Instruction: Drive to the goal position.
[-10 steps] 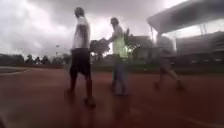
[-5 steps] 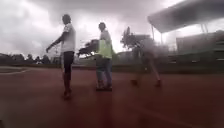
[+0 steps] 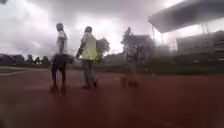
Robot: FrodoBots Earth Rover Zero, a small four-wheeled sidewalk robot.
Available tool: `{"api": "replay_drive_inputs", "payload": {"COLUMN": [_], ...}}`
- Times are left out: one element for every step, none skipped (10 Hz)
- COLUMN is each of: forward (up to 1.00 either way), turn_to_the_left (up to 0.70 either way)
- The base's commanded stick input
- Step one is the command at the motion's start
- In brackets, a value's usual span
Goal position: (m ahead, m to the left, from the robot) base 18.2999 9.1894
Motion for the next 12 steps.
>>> {"api": "replay_drive_inputs", "payload": {"forward": [0.5,0.5,0.5,0.5,0.5,0.5,0.5,0.5,0.5,0.5,0.5,0.5], "turn_to_the_left": [0.0,0.0,0.0,0.0,0.0,0.0,0.0,0.0,0.0,0.0,0.0,0.0]}}
